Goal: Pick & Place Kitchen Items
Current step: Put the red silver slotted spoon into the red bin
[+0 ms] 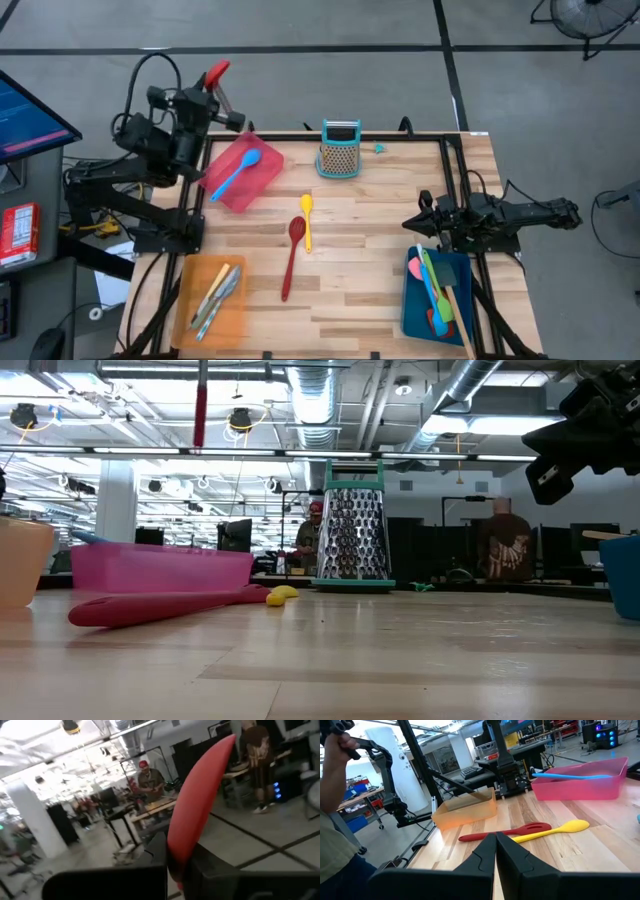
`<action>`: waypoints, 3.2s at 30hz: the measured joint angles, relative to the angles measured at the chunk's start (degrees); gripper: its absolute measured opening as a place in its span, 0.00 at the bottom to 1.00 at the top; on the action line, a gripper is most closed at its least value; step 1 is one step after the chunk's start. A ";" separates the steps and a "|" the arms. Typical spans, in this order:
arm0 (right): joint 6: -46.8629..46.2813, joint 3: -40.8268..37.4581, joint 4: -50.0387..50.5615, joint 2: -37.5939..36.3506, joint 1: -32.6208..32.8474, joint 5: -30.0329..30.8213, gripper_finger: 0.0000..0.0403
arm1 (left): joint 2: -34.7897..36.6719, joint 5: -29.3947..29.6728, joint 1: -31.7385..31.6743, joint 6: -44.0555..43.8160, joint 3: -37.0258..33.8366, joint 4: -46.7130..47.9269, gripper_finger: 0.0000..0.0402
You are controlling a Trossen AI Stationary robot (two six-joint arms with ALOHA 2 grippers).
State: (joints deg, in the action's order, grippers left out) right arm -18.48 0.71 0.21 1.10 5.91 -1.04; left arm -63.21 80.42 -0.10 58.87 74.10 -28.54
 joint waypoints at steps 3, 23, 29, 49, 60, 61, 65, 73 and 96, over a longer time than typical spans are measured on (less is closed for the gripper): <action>0.00 0.00 0.00 0.00 0.00 0.00 0.02 | 0.18 -0.18 1.43 -3.88 -0.02 0.40 0.01; 0.00 0.00 0.00 0.00 0.00 0.00 0.02 | 5.65 -82.39 -6.76 -73.40 0.27 38.23 0.00; -0.01 0.00 0.00 0.00 0.00 0.01 0.02 | 5.21 -82.33 -16.06 -89.24 0.24 57.55 0.00; 0.00 0.00 0.00 0.00 0.00 0.00 0.02 | -1.86 -85.50 -47.24 -79.58 0.24 95.14 0.00; 0.00 0.00 0.00 0.00 -0.01 0.00 0.02 | -9.70 -86.91 -54.94 -73.59 0.24 97.67 0.00; -0.01 0.00 0.00 0.00 0.00 0.00 0.02 | -10.70 -86.92 -55.49 -72.85 0.24 98.45 0.00; -0.01 0.00 0.00 0.00 0.00 0.01 0.02 | -14.24 -86.89 -56.81 -70.74 0.18 100.39 0.00; -0.01 0.00 0.00 0.00 0.00 0.00 0.02 | -18.86 -85.78 -57.44 -67.94 0.18 99.34 0.00; -0.01 0.00 0.00 0.02 0.00 0.02 0.02 | -23.58 -82.53 -57.42 -66.60 0.18 92.92 0.00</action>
State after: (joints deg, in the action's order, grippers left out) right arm -18.49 0.71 0.21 1.13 5.91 -1.02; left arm -86.78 -2.11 -57.52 -7.73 74.28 64.38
